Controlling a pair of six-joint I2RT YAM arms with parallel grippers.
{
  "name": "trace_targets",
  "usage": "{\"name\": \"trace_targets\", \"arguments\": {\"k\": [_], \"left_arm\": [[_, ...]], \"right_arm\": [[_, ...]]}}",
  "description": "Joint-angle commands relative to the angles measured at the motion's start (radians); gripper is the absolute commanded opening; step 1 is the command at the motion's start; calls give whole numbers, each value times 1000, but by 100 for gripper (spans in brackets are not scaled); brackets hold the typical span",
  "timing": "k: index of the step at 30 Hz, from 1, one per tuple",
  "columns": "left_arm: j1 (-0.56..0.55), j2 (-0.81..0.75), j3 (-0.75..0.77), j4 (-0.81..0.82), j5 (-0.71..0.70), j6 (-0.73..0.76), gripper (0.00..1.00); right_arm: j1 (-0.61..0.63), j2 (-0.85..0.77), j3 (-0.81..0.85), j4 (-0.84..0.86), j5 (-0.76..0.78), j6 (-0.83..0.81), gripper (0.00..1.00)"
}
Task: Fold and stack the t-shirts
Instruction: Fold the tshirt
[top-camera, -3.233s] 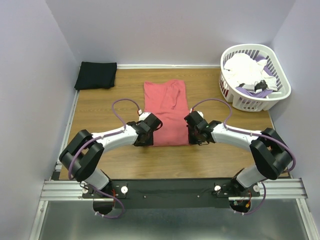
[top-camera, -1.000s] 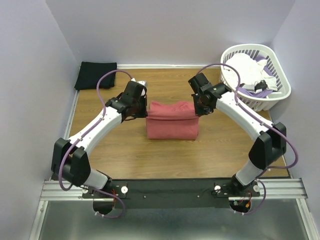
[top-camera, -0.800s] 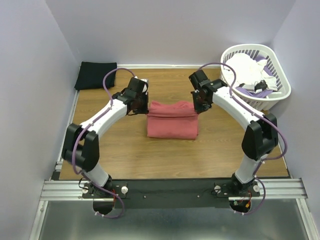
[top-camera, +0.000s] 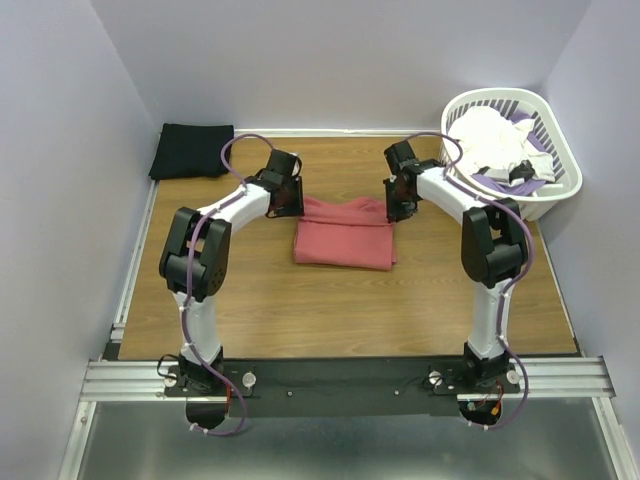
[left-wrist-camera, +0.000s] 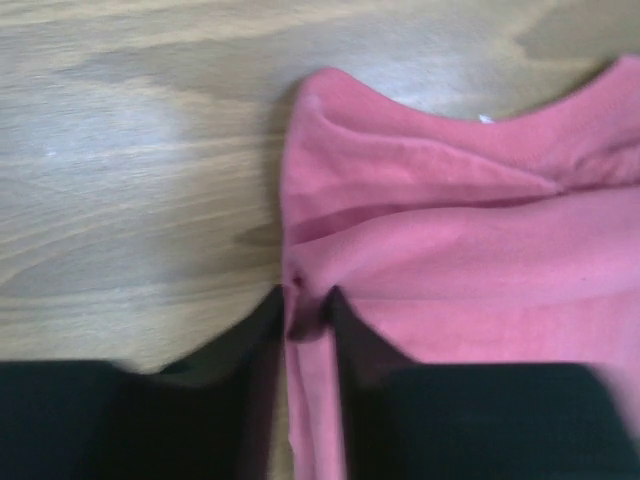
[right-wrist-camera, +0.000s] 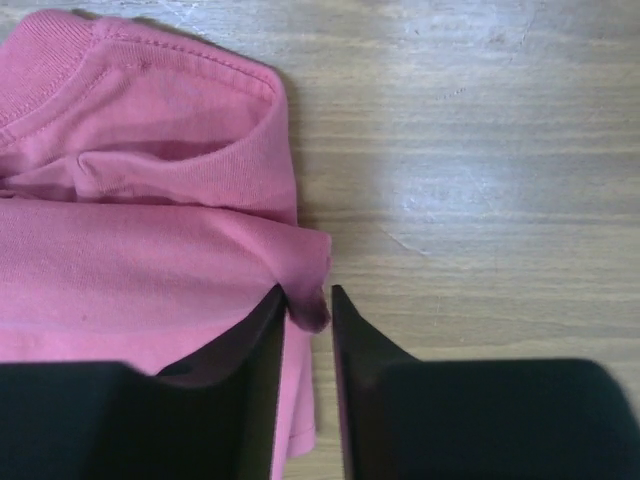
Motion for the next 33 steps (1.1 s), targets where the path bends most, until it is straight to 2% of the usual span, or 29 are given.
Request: {"name": "trace_targets", "arguments": {"k": [1,2,3,8,12,13,16,20,25,30,33], "left_arm": [[23,-36,-41,71,-93,-32,59],[23,-80,-55,82,-98,-37,66],[23,-105,-81,91,-103,-41,68],[7,-279,-210,142,-147,-81,69],[-45,-415,-334,183,-155,-84,66],[-61,-428,-350,194,-150,-84,66],[-126,-452,-411,250,-147,-92,64],[-149,-352,-410,298,-103,-115,55],[-123,-193,-229,320,-100,-112,46],[-46,24,-51,324,3,-116,45],[-3,114,13,315,12,-112,45]], "right_arm": [[-19,-64,-46,67,24,-11,34],[-18,-88,-57,90,10,-20,38],[-18,-117,-72,101,1,-26,39],[-11,-304,-212,195,-56,-68,40],[-11,-376,-301,268,-194,-129,40],[-11,-381,-316,281,-215,-134,39],[-11,-378,-358,316,-260,-135,27],[-10,-338,-387,393,-306,-129,19],[-11,-235,-311,445,-317,-124,14],[-14,-77,-195,473,-228,-126,13],[-27,-8,-145,508,-185,-118,9]]}}
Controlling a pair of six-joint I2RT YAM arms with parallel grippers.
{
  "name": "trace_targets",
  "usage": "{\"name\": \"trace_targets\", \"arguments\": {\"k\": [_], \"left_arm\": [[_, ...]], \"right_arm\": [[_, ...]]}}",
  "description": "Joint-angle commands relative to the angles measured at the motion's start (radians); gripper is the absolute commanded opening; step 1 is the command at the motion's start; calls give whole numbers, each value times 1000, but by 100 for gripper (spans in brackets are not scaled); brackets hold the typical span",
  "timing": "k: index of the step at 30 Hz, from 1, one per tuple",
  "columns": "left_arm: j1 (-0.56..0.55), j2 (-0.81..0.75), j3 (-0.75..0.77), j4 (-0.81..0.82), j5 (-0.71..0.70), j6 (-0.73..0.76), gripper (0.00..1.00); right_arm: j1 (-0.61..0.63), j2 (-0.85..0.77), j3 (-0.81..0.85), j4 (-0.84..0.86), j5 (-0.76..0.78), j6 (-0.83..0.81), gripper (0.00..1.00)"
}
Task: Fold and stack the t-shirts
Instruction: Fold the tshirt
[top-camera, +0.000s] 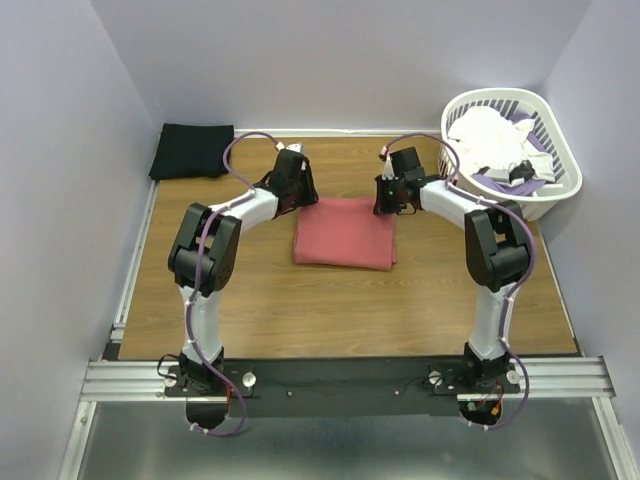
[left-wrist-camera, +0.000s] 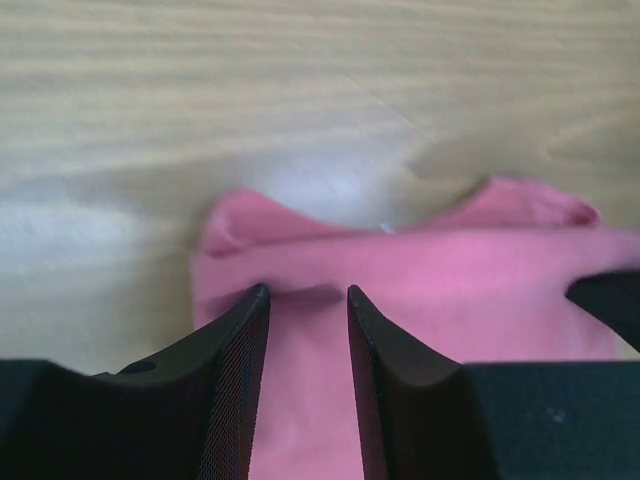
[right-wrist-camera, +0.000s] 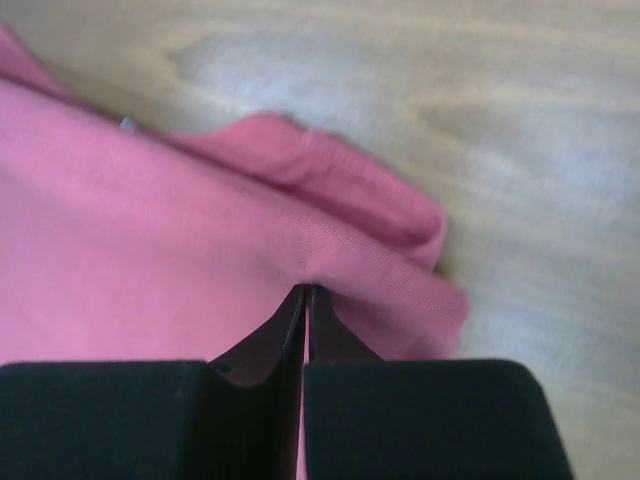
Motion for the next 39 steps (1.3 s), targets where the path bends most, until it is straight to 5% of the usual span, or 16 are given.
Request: {"name": "trace_targets", "arguments": {"k": [1,7,11,17,23,29,39], "left_arm": [[50,105,77,3,63,-2,45],[100,194,136,-11,118,-3,45],[115,128,99,-4,117,-16,52],[112,-139,-37,24,125,-19,64],[106,-367,-307,82,146,-34,64],[80,-405,-550,254,307,-118,53],[106,-312,-653,312,250,-172,38]], "right_arm": [[-18,83,81,75,69,-2,9],[-26,107,142,85,88,28,11],[-26,12,89,92,67,67,24],[-26,-207,-160,189,-171,170,41],[-26,-267,-347,343,-519,244,43],[-30,-223,-569,730,-656,429,42],[-102,-26,-685,902,-658,453,40]]}}
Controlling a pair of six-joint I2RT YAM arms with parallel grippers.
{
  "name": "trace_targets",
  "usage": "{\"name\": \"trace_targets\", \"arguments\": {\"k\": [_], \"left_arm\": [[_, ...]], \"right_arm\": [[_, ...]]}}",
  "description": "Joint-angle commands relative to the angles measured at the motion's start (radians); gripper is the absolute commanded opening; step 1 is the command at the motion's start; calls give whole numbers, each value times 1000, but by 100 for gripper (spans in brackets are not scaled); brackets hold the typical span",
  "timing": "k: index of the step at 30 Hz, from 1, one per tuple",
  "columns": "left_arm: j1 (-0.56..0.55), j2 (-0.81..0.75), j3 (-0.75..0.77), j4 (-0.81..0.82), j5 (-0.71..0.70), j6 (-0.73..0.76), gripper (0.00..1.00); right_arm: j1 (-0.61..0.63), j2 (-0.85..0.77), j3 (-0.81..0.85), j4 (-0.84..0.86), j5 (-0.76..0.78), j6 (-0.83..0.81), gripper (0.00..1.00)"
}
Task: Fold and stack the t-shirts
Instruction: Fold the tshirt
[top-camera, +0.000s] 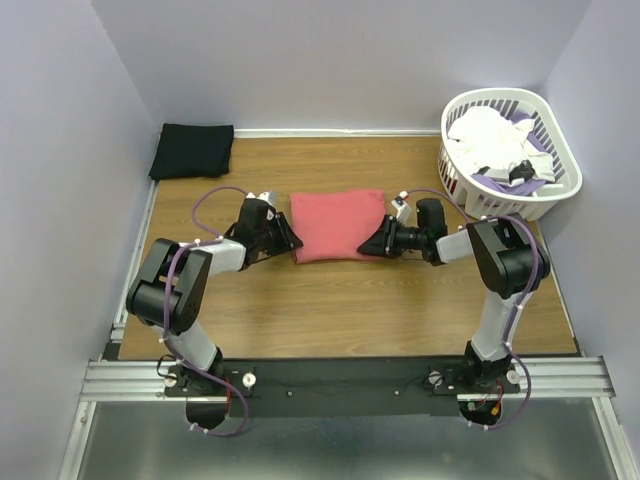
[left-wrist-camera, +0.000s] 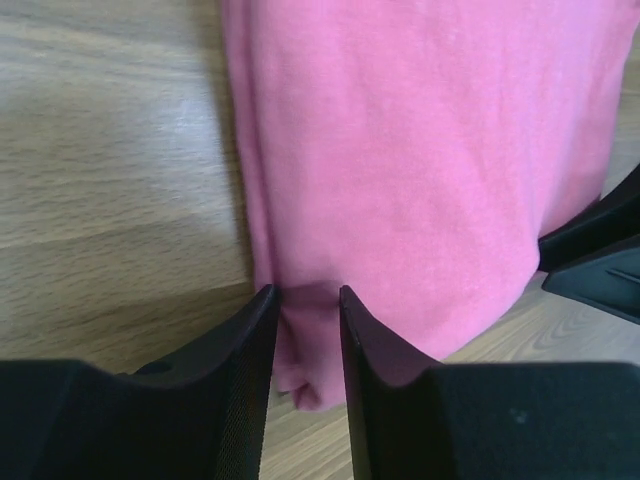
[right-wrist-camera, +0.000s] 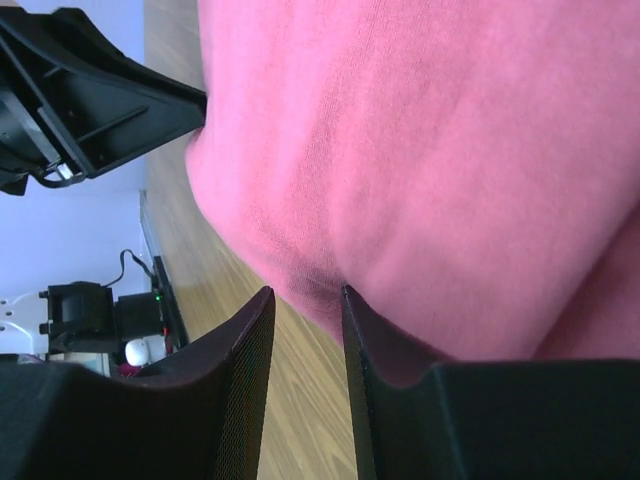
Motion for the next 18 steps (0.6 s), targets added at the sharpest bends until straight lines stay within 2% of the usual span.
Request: {"name": "trace_targets", "arguments": {"k": [1,4,7,10,13,14,18], "left_arm": [[40,-2,-25,12,-14,-27,38],[54,-49,7,-55,-46,-12,38],[54,-141,47,-133,-93,21,46],[54,-256,86,-222,-172,62,52],[56,-370,119,-311,-261,119,57],[54,-425,127,-333,-272,131,59],[56,-562,150,-410,-413,203,63]], "right_arm": [[-27,27,-54,64,19,-20,40],[-26,-20,-58,64,-24,-15,40],[-12,-81,-36,67,-85,23,41],[83,-115,30,69,-113,61,45],[163,-86,120,84,-113,117,47],[209,-50,137,129,-110,158,47],[257,93,205,257,-83,267,47]]}}
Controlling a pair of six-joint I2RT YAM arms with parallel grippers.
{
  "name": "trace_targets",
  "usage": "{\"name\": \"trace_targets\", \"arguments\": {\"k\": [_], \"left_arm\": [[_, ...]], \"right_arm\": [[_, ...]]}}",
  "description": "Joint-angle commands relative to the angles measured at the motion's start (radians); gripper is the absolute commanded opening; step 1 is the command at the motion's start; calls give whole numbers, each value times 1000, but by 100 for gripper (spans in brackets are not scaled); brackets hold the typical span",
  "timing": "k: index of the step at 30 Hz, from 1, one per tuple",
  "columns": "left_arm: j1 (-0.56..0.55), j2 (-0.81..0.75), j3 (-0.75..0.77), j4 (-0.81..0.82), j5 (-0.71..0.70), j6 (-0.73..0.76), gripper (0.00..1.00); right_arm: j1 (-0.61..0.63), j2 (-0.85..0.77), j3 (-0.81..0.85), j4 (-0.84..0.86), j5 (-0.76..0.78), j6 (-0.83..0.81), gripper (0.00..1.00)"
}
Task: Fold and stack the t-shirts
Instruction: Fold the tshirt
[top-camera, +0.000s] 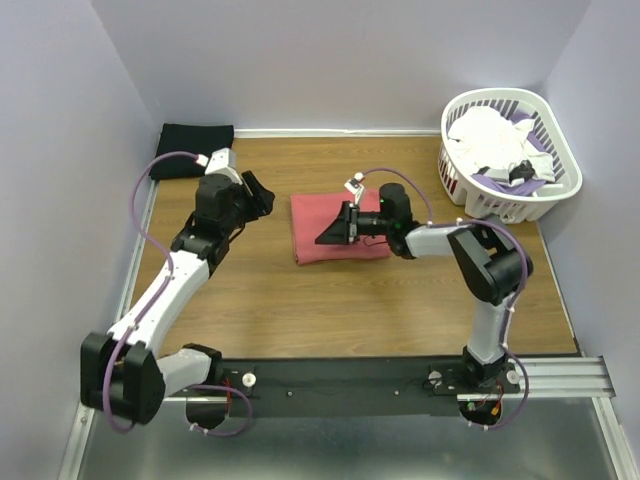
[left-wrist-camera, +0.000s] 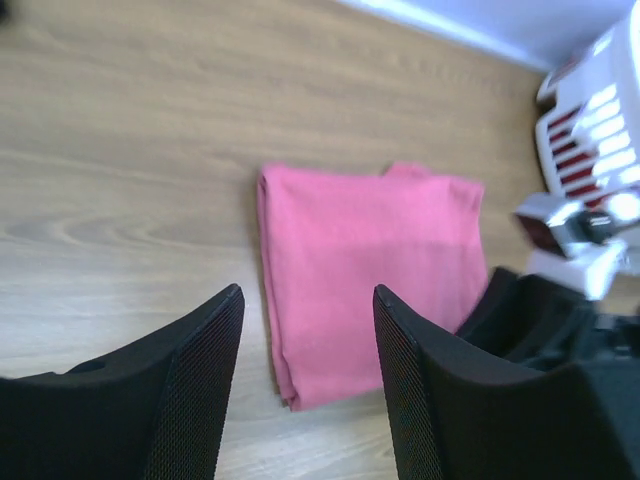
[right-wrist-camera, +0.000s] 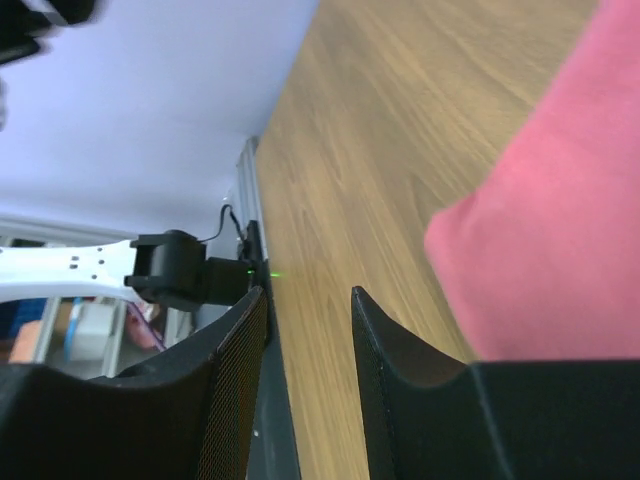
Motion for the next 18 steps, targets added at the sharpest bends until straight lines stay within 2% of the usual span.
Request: {"name": "trace_targets", "arguments": {"k": [1,6,9,14,17,18], "left_arm": [[1,-113,14,-129,-199,124,63],[3,-252,-27,-114,-289,217,65],[3,-284,-64,-96,-306,234,66],[3,-275,-87,-86,-305,232,69],[3,-255,-75,-97,-319,240,69],[1,-254,-75,-99,-322,238,69]], "right_arm": [[39,150,61,139,3,140,47],[42,348,115,170,-8,189,47],[42,394,108,167,-3,186,47],[41,330,108,161,-8,194,46],[30,238,123,73,27,137,46],[28,212,129,-1,40,117,46]]}}
